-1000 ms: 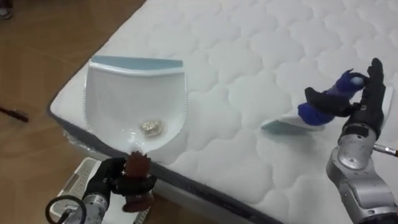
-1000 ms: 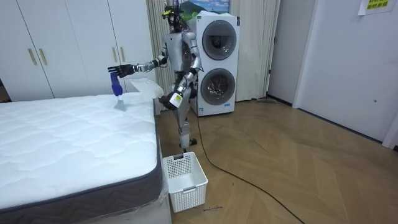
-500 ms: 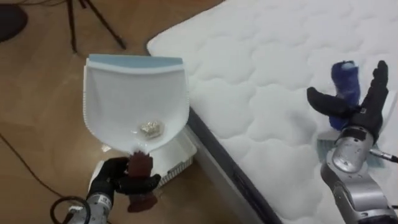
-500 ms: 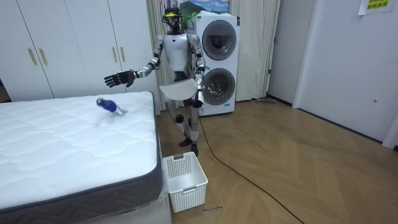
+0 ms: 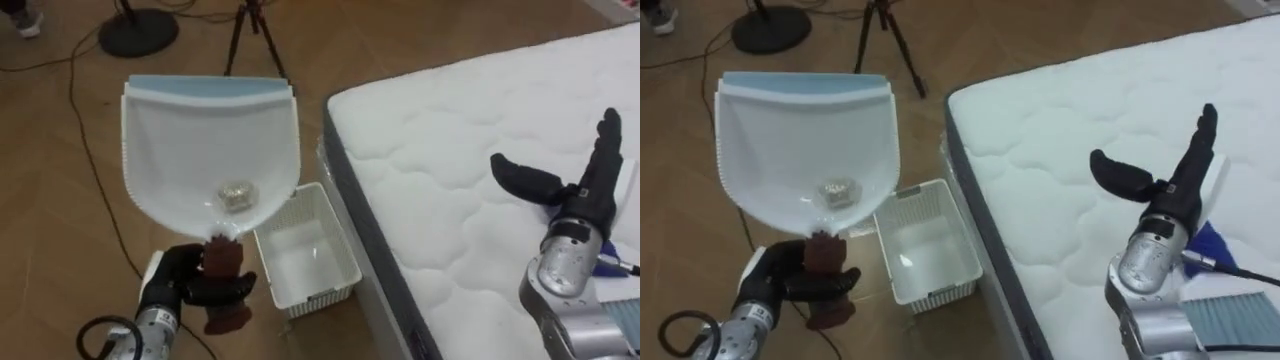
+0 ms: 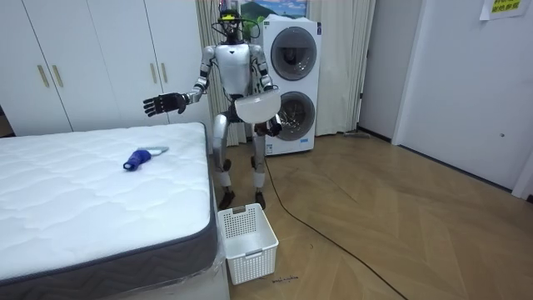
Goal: Clean bed
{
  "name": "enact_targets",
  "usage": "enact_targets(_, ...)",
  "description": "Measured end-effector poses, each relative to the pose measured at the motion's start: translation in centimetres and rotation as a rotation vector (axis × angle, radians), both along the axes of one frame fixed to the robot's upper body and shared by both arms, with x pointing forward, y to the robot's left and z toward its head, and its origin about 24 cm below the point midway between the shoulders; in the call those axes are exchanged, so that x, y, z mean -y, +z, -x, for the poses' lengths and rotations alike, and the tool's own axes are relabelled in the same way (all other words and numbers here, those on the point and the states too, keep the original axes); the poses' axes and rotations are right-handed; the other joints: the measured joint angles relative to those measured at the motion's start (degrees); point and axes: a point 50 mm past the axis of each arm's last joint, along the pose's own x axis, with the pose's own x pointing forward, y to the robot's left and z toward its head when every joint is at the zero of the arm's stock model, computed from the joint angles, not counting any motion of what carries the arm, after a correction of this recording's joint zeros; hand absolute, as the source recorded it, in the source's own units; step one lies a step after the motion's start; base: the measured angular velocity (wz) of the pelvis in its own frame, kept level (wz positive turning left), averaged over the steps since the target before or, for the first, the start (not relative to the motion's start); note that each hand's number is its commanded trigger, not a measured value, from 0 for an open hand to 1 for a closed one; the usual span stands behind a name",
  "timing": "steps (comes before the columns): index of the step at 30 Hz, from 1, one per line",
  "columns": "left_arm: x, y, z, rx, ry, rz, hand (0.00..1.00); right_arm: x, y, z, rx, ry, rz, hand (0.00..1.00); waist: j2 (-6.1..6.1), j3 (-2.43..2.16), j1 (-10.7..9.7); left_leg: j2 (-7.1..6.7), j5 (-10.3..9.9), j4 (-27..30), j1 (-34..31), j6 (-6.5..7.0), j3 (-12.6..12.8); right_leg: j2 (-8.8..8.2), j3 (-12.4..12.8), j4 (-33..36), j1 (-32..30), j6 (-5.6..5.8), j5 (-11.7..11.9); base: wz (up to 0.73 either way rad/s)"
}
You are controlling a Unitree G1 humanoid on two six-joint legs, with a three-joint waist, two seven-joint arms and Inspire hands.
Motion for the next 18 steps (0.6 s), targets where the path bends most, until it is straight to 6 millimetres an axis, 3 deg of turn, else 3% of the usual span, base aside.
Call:
enact_targets(2,0.3,-0.1,0.1,-0.005,-0.018,0.006,1.0,0.2,-0.7,0.8,-0.025,-0.021,0.014,0.0,0.8,-0.36,0.58,1.07,0.62,-0.17,-1.16,-1.03,-2.15,0.89,-5.13,-2.64,1.79,-0.59,-0.33,0.77)
enact_targets(3,0.2,-0.1,0.1,-0.005,-0.017,0.004,1.0,0.2,-0.7,0.9,-0.028,-0.02,0.015,0.0,0.92,-0.37,0.47,1.11,1.16,-0.83,-1.03,-1.46,-2.73,0.97,-5.94,-3.13,2.33,-0.67,-0.35,0.58)
enact_targets(7,0.0,-0.3,0.2,-0.014,-0.02,-0.025,1.0,0.1,-0.6,0.6,-0.027,0.016,0.013,0.0,-0.32,0.4,0.92,2.08,2.06,-1.98,-1.38,-2.38,-3.74,2.57,-7.79,-4.52,4.07,-0.97,-1.03,0.35)
enact_targets(8,0.0,-0.4,0.3,-0.023,-0.025,-0.031,1.0,0.0,-0.5,0.6,-0.028,0.032,0.011,0.0,-0.48,0.4,0.88,2.31,2.01,-1.83,-1.9,-2.57,-4.41,3.04,-8.43,-5.33,4.38,-1.07,-0.97,0.29)
enact_targets(10,-0.1,-0.5,0.4,-0.029,-0.026,-0.033,1.0,-0.2,-0.4,0.4,-0.023,0.058,0.008,0.0,-0.6,0.47,0.8,2.85,1.74,-0.98,-2.86,-2.84,-4.44,3.92,-8.7,-6.0,4.32,-1.42,-0.95,0.29)
enact_targets(11,-0.1,-0.5,0.4,-0.03,-0.024,-0.032,1.0,-0.2,-0.4,0.5,-0.027,0.065,0.007,0.0,-0.6,0.48,0.52,3.04,1.68,-0.32,-3.58,-2.86,-4.39,4.55,-8.42,-6.3,4.4,-2.12,-0.79,0.36)
enact_targets(14,-0.3,-0.9,0.7,-0.053,-0.02,-0.038,1.0,-0.4,-0.9,0.6,-0.051,0.09,0.006,0.0,-0.7,0.55,0.63,3.0,1.68,0.48,-3.98,-2.86,-4.12,5.93,-4.62,-6.21,4.69,-2.4,-1.58,0.33)
enact_targets(18,-0.7,-1.5,1.3,-0.089,-0.015,-0.048,1.0,-0.6,-1.7,0.6,-0.092,0.126,0.003,0.0,-0.57,0.98,1.09,3.1,1.59,0.39,-4.28,-3.0,-3.95,6.22,-4.53,-6.18,4.7,-2.59,-2.66,0.18)
